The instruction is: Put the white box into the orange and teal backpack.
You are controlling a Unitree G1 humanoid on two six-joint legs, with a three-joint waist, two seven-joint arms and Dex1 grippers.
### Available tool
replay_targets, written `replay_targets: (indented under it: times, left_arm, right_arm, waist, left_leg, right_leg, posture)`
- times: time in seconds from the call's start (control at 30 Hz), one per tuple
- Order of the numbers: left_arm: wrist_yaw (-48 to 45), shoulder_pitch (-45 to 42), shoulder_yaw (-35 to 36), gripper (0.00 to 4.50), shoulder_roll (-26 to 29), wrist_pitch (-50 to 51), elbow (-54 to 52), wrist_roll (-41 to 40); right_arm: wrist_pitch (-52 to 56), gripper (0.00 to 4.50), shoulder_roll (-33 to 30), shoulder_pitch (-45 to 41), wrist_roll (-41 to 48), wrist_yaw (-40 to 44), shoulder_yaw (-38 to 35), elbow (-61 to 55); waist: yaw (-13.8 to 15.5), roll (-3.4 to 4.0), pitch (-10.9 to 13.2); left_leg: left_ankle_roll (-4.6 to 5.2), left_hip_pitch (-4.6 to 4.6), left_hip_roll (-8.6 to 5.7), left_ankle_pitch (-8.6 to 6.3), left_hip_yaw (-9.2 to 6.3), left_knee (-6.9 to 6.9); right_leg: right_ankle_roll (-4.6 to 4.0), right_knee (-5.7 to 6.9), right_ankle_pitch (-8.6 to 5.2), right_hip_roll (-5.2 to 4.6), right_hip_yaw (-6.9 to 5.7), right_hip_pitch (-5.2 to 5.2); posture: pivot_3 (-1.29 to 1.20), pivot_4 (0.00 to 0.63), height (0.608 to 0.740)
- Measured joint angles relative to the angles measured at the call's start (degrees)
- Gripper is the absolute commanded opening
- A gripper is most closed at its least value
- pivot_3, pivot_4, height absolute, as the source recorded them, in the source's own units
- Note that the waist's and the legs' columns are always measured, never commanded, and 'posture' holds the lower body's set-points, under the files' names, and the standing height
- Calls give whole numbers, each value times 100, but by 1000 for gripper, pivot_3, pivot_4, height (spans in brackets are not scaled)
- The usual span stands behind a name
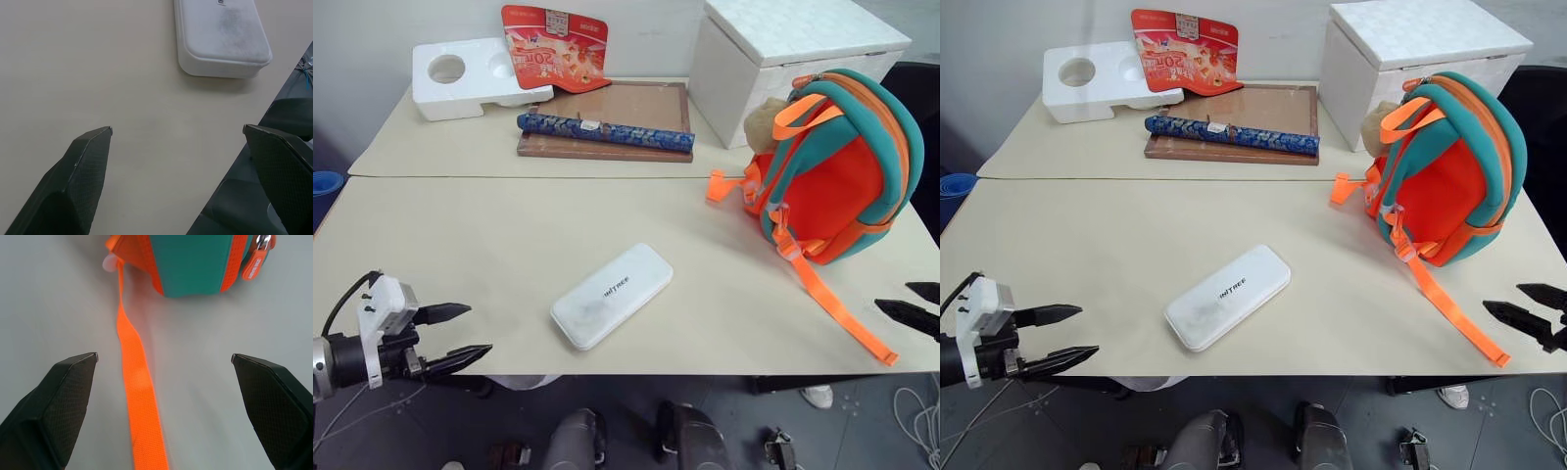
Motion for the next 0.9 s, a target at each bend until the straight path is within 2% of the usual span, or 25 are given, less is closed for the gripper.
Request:
replay_targets:
  times: [0.7,0.83,0.9]
  left_arm:
    - [35,-257,-150,4500,138,2,301,116]
    - [-5,-331,-326,4500,255,62,241,114]
    - [-193,-327,-481,4500,458,70,-14,98]
  right_arm:
    - [74,4486,-1,-140,47,-356,-63,-139]
    - [170,4486,-1,-147,79,-356,-51,-597]
    - [414,4486,-5,-66,287,-228,-17,-1269]
  waist:
    - [-8,3,2]
    - [-6,5,2]
    - [-1,5,3]
  left_leg:
    - [-5,2,4,-2,2,-2]
    - [-5,1,5,-2,2,-2]
    - [-6,-2,6,-1,2,-3]
  right_leg:
    - [-2,2,-1,3,6,-5]
    - [-2,3,-1,3,7,-7]
    - [-2,4,-1,3,7,-10]
  posture:
    - [0,150,740]
    - [0,150,740]
    - [0,150,740]
